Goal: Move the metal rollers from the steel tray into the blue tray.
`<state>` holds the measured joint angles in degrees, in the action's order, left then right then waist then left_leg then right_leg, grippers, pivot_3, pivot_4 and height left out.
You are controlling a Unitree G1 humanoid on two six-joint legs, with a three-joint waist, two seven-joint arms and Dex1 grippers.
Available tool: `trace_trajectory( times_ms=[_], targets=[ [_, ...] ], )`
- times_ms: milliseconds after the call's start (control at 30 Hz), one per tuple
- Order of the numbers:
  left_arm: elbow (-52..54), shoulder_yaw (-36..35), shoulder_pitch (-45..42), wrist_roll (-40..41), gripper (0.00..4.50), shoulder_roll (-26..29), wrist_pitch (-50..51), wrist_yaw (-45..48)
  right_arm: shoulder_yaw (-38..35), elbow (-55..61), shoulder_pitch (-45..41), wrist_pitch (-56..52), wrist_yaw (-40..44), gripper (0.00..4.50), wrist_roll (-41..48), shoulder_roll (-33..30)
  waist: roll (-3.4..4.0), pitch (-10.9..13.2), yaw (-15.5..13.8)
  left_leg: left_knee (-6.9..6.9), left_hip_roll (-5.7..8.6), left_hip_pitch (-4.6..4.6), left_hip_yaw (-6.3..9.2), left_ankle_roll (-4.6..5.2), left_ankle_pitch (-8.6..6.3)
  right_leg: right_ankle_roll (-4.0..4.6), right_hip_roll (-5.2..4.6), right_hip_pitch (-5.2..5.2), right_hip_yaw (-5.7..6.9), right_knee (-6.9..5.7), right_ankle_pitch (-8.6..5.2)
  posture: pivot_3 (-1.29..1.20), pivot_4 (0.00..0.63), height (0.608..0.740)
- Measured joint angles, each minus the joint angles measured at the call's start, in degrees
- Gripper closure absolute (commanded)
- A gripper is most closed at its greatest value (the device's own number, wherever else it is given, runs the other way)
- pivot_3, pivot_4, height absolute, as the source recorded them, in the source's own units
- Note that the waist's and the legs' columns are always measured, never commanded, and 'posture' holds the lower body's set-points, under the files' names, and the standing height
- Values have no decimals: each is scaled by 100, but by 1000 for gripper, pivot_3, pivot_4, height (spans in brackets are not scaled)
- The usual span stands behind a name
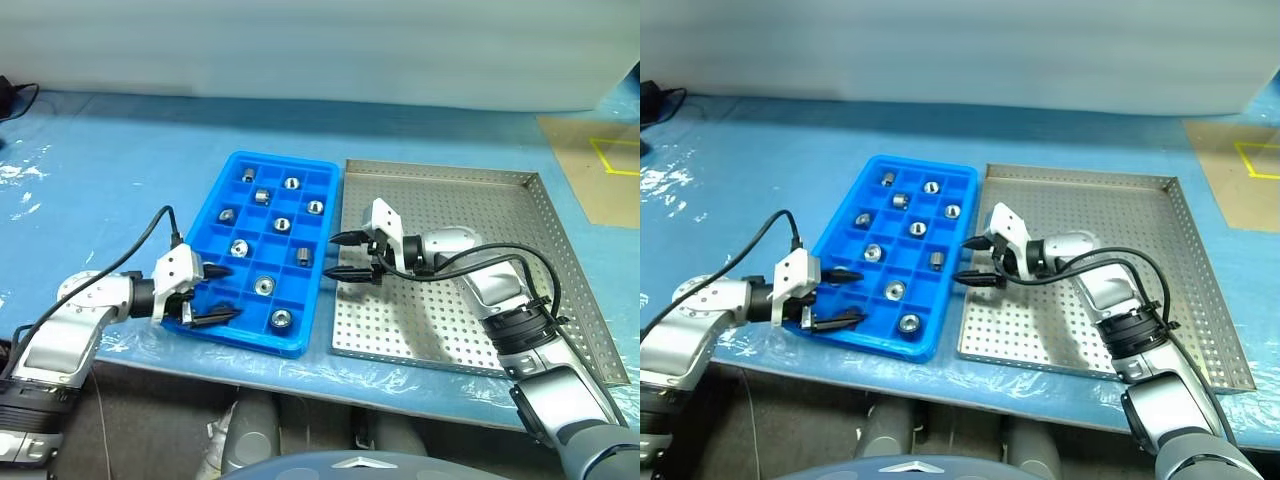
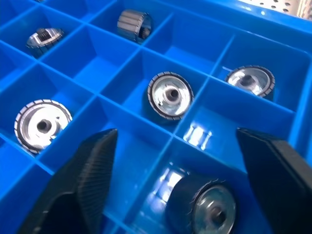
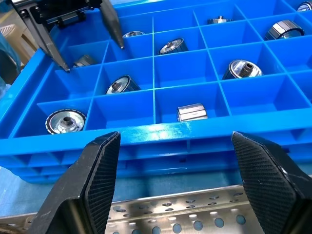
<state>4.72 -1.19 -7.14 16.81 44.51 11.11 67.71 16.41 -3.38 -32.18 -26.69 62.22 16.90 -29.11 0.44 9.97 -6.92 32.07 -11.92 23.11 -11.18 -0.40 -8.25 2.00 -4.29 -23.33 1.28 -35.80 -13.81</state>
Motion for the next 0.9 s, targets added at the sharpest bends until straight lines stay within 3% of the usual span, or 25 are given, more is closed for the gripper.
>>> trace_trajectory(
  times_ms=[333,533,900],
  targets=[
    [48,-106,-700,433,12,-145,385,-191,-249,215,64,-190,-89,780,82,-39,0,0,-13,10,1,0,-4,-2,2,0,-1,2,1,-11,0,45,150,740],
    [177,-225,-1693,878,12,-965,817,-874,-684,243,-183,-383,-352,780,232,-20,-1,-1,13,23,3,0,-7,-10,7,1,-3,3,-2,-24,1,-6,150,740],
    [-1186,320,-2484,334,12,-2204,220,-1438,-1121,402,65,-464,-1096,780,242,35,-3,-1,212,23,9,6,-4,-10,8,0,4,0,0,-18,1,-105,150,740]
  ],
)
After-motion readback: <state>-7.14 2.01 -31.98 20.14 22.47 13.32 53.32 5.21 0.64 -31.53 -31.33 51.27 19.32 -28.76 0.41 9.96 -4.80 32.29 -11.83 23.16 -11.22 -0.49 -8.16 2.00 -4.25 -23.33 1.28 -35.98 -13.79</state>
